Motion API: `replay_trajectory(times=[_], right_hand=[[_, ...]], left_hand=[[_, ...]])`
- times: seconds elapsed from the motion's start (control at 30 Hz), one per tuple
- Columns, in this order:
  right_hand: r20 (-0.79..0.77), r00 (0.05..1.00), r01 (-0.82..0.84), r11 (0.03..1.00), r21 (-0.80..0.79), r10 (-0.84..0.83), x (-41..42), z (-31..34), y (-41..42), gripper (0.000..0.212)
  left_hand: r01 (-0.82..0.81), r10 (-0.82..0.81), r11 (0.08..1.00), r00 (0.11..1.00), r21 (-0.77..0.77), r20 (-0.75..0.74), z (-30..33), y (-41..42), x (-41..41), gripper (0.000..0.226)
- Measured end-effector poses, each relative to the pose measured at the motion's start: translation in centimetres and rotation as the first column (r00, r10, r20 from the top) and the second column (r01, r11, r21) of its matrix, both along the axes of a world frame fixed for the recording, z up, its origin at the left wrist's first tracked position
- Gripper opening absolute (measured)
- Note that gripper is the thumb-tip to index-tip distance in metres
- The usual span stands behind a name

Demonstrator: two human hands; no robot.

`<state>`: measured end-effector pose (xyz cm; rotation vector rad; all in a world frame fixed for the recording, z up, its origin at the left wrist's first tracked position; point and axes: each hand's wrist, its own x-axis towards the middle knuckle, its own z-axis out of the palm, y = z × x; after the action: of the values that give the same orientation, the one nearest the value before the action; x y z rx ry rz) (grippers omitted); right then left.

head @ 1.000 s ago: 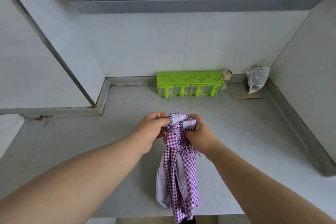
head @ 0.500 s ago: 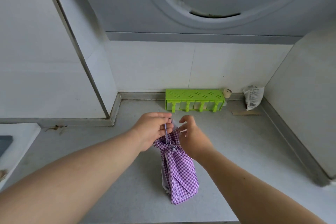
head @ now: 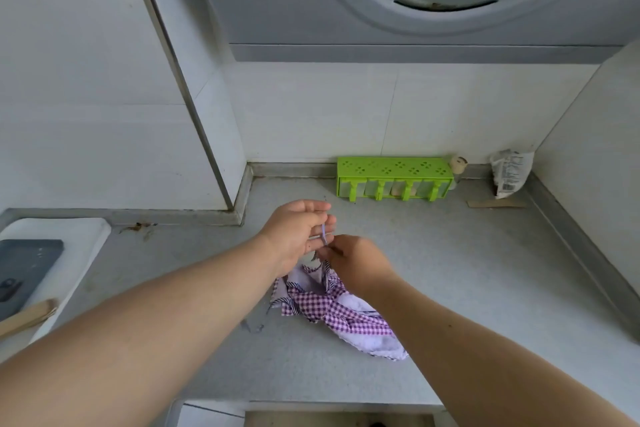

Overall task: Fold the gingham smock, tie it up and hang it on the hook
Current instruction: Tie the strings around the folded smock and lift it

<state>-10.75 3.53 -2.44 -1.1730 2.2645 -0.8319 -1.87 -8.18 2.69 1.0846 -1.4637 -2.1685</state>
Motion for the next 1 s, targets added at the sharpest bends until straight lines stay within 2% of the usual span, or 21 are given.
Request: replay_trajectory(times=[0.07,0.1,0.13,0.2,0.23,0.27,0.3,0.37,0.43,0.5,0.57,0.6,0.7,0.77,0.83,0.93,1.0], right_hand=[[0.032,0.998,0.045,0.999,0.001,-0.045,-0.1,0.1,-0.2,0.022],[0.037,0.997,0.068,0.998,0.011,-0.068,-0.2,0.2,-0.3,0.023],[0.037,0.996,0.084,0.996,0.019,-0.085,-0.3,0.5,-0.5,0.024],[0.049,0.993,0.11,0.994,0.009,-0.11,-0.5,1.2,-0.5,0.024],[0.054,0.992,0.115,0.993,-0.003,-0.115,-0.6,1.6,-0.5,0.024],[0.061,0.991,0.119,0.993,-0.013,-0.118,-0.6,1.9,-0.5,0.024],[0.059,0.992,0.115,0.993,-0.017,-0.114,-0.6,2.3,-0.6,0.025],[0.039,0.995,0.096,0.995,-0.013,-0.096,-0.7,3.0,-0.7,0.026],[0.029,0.996,0.085,0.996,-0.019,-0.085,-0.8,3.8,-0.7,0.028],[0.039,0.995,0.099,0.994,-0.047,-0.097,-0.7,4.5,-0.4,0.03],[0.063,0.992,0.119,0.989,-0.085,-0.113,-0.7,5.2,0.0,0.031],[0.084,0.989,0.129,0.986,-0.106,-0.121,-0.8,5.5,0.3,0.031],[0.155,0.979,0.157,0.975,-0.16,-0.132,-0.8,6.3,1.2,0.037],[0.198,0.971,0.171,0.966,-0.196,-0.132,-0.9,6.8,1.8,0.043],[0.238,0.964,0.171,0.962,-0.214,-0.118,-0.9,7.3,2.3,0.046],[0.277,0.954,0.177,0.963,-0.205,-0.116,-1.0,7.8,3.5,0.047],[0.282,0.951,0.183,0.966,-0.181,-0.128,-1.0,8.0,4.4,0.048]], left_hand=[[0.041,-0.015,0.984,0.989,-0.171,0.147,-0.2,-1.1,1.1,0.009],[0.109,-0.038,0.958,0.964,-0.264,0.262,-0.5,-1.8,1.9,0.004],[0.207,-0.077,0.926,0.922,-0.314,0.38,-0.7,-2.4,2.8,0.009],[0.452,-0.246,0.851,0.792,-0.266,0.559,-1.6,-3.1,4.5,0.021],[0.582,-0.34,0.78,0.704,-0.231,0.624,-2.0,-3.3,5.3,0.026],[0.684,-0.412,0.703,0.616,-0.195,0.672,-2.5,-3.2,6.1,0.035],[0.732,-0.441,0.659,0.561,-0.171,0.701,-3.3,-3.2,6.6,0.054],[0.721,-0.386,0.674,0.529,-0.16,0.755,-4.9,-3.4,7.3,0.097],[0.7,-0.329,0.694,0.517,-0.169,0.79,-6.5,-3.7,7.3,0.113],[0.706,-0.292,0.692,0.464,-0.151,0.836,-7.4,-3.5,7.0,0.098],[0.673,-0.321,0.736,0.441,-0.072,0.838,-6.9,-2.7,7.0,0.057],[0.628,-0.368,0.778,0.465,-0.007,0.805,-6.5,-2.2,7.0,0.048],[0.507,-0.452,0.855,0.63,0.107,0.631,-6.0,-1.3,6.8,0.053],[0.404,-0.424,0.903,0.791,0.143,0.441,-5.9,-0.9,6.3,0.048],[0.285,-0.327,0.94,0.91,0.189,0.254,-5.8,-0.3,5.4,0.049],[0.158,-0.166,0.969,0.986,0.189,0.024,-4.7,0.9,3.4,0.052],[0.115,-0.112,0.986,0.993,0.12,-0.036,-3.5,1.5,2.3,0.044]])
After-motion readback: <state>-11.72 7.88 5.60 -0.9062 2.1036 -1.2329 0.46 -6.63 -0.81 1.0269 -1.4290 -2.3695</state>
